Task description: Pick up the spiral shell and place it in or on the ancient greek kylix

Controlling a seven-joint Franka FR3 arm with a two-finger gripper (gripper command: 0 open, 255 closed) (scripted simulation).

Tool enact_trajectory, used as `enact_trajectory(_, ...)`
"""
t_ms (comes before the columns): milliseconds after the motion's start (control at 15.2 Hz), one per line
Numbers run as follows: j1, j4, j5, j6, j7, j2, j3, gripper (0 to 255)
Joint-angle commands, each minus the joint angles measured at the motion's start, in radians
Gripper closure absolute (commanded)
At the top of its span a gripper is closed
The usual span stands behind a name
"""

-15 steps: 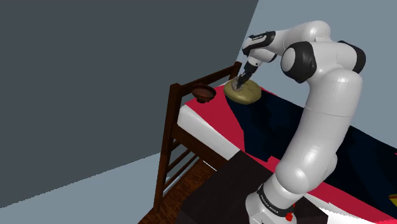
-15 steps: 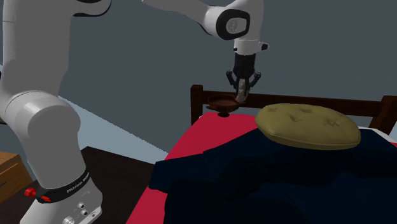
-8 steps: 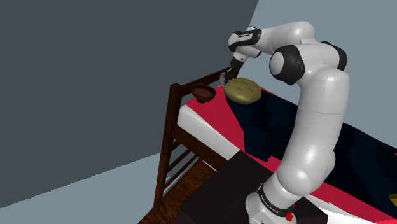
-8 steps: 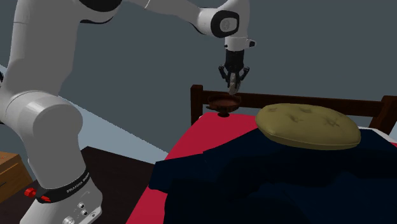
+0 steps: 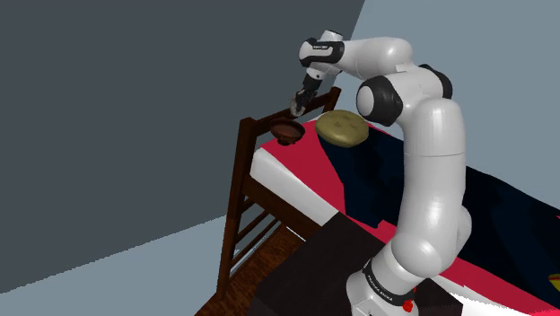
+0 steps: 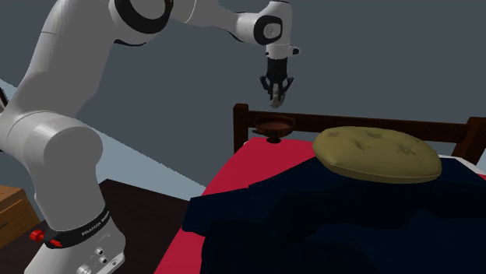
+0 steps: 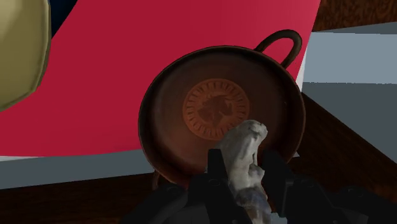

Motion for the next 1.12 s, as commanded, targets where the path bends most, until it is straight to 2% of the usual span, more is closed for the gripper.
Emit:
enact_trajectory(0, 0.006, 0.006, 0.003, 0.009, 0.012, 0.015, 0.005, 255)
enact_trajectory(792, 0.011, -0.093, 0.03, 0.143, -0.017, 0.054, 0.021, 255)
enact_trajectory(1056, 0.011, -0.096, 0.032, 0.148, -0.018, 0.057, 0.022, 255)
